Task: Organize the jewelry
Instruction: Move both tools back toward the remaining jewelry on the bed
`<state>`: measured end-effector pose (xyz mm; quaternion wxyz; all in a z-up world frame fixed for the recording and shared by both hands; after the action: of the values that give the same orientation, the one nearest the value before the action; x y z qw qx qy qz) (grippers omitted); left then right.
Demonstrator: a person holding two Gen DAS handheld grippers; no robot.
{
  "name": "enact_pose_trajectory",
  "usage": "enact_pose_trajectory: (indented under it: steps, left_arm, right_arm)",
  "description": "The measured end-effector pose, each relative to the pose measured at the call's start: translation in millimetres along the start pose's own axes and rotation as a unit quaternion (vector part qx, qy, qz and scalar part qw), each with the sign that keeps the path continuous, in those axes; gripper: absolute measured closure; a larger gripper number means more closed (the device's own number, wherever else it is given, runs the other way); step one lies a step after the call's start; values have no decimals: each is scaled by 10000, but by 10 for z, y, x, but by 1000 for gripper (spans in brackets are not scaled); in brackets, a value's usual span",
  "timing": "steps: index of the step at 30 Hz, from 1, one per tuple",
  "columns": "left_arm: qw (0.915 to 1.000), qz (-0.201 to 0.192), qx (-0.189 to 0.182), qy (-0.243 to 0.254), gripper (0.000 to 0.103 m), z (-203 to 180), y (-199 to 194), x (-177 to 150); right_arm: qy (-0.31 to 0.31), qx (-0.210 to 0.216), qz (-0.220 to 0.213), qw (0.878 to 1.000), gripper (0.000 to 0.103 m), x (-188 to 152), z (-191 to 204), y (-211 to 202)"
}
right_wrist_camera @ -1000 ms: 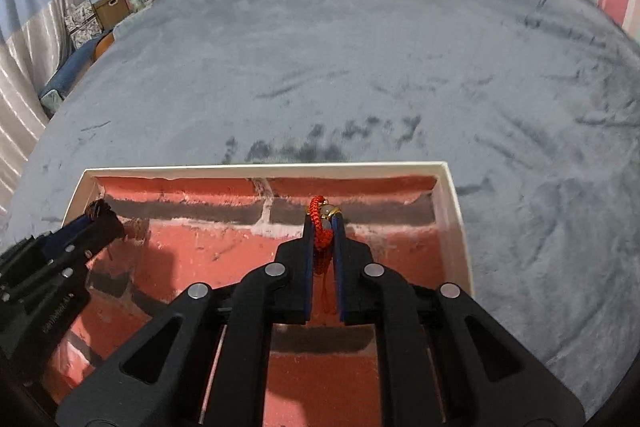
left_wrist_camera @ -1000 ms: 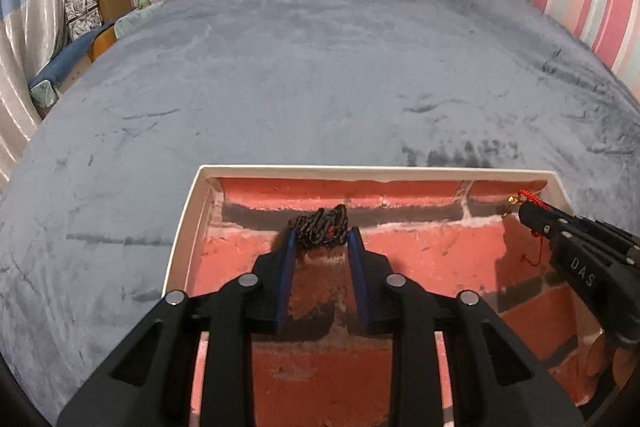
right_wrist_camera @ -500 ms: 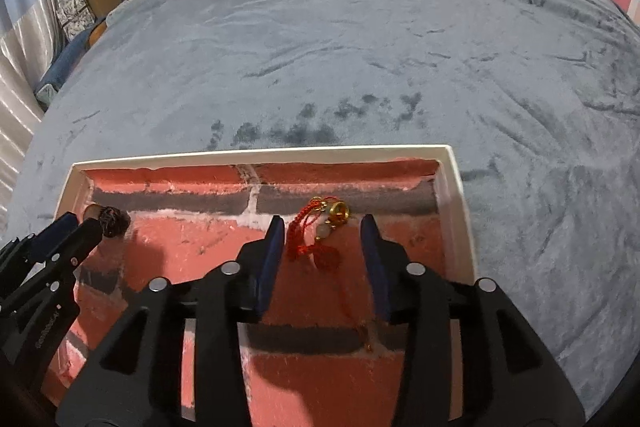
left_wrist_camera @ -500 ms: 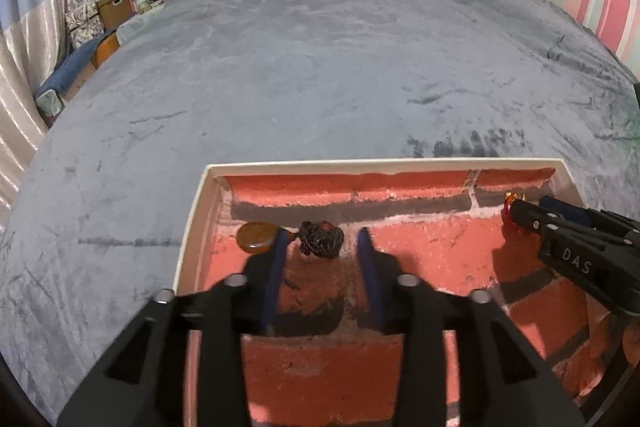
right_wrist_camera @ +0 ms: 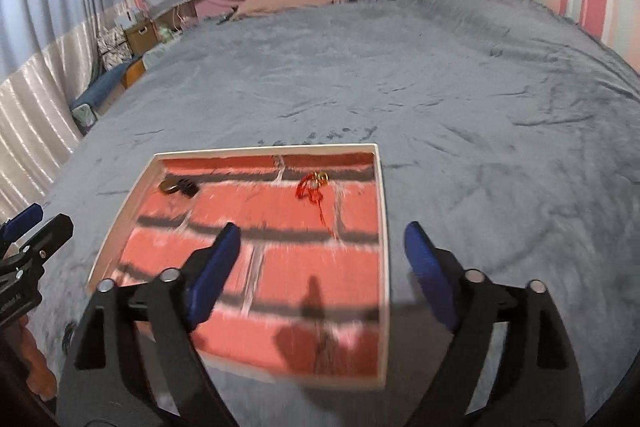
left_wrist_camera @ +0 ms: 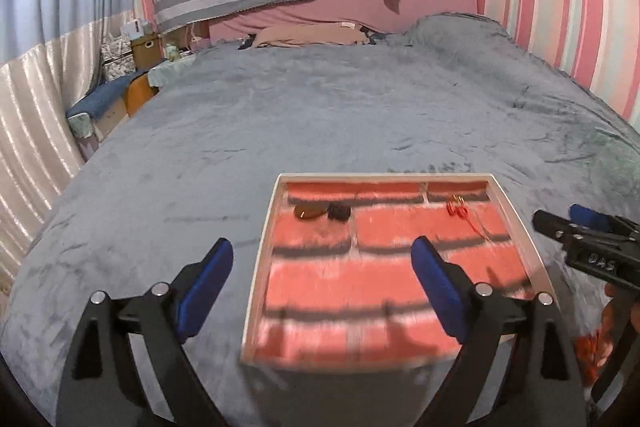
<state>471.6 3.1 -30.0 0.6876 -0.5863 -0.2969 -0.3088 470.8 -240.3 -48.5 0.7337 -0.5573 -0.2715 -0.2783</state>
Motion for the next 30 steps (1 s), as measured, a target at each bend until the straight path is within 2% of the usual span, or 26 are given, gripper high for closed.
enact_pose_trajectory:
  steps: [5,9,13,18,21,26,30]
  left_arm:
    - [9998,-177,53,-88,10,149,-606,-296]
    - [9991,-382,171,30,8,205,-1115,-590]
    - [9992,-356,53,-154,5,266,-1457,-953]
    - [9992,-319,142,-187,5,314,-1666,-1362]
    - [9994,-220,29,-269,5,314,-1730,-1579]
    - [9996,-110,0,-254,5,209,-1746,-1840]
    - [9998,-127,-18,-129,5,57,-1786,-1996]
  right_arm:
    - [-231,-81,-292,9993,5,-329,126,-654]
    - [-415,-97,-448,9981,4,-656,183,-1115]
    - [-618,-225,-487,9966,4,-1018,200,-1409]
    - [-673,-352,-619,9952,4,-1443,177,-1631]
    - [-714,-458,-666,9942,4,-1713,140,-1747]
    - [-754,-627,-583,9935,5,-2056,48,-1811]
    - [-544,-706,-536,9946,5,-2285,-123,-1844]
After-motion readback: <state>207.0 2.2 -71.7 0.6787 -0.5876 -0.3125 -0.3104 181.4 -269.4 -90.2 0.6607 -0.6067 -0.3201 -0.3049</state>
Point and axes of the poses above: each gripper's, at about its wrist camera, not at the fingertips, and y roughly the way its jaws point, z to its left, x to its top, the point moved 7 cm from there along y, roughly the way its jaws point, and after that the axes turned 10 degrees about x, right-handed, at the moved point
